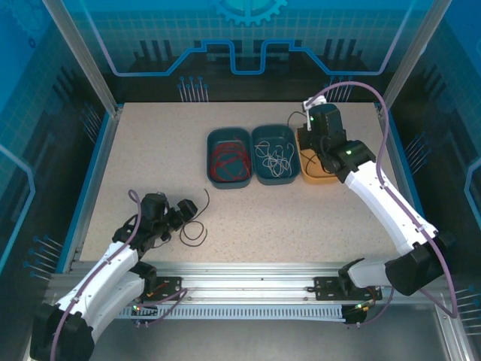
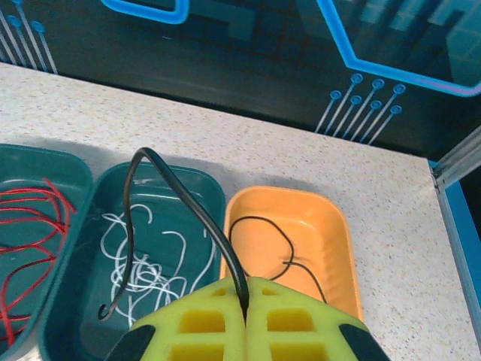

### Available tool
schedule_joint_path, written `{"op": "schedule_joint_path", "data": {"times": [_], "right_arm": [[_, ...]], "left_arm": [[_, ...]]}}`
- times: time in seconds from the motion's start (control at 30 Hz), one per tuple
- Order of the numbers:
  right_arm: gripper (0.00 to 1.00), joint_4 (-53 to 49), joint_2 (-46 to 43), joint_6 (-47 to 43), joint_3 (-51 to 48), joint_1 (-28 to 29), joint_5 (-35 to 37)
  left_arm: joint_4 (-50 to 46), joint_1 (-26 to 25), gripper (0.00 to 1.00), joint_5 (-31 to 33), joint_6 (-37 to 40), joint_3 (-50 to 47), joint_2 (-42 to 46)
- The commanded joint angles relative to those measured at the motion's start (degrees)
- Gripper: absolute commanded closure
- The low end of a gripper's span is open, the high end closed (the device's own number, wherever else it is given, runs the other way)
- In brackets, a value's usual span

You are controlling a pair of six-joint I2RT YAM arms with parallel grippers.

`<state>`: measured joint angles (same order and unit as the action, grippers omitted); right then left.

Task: Untangle the cables

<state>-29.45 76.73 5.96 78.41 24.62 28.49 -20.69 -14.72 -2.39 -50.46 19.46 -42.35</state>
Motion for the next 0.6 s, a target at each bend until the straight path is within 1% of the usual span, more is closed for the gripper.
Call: {"op": "schedule_joint_path", "data": {"times": [0.0,0.3,0.57], "right_arm": [[1.0,1.1,-1.5,1.4,-1.6,-2.3,-1.0],[1.0,1.9,1.0,1.1,-2.5,-9.8,-0.9],[1.0,1.5,3.2,4.4,-2.3,-14.9,-2.8]], "left_arm": [[-1.4,0.6,0.01,0.6,0.8,2.1,0.0],[-1.5,0.6,0.01,1.0,0.8,2.0,0.2],[-1.8,0.6,0.01,1.3,0.8,1.5,1.1]]}}
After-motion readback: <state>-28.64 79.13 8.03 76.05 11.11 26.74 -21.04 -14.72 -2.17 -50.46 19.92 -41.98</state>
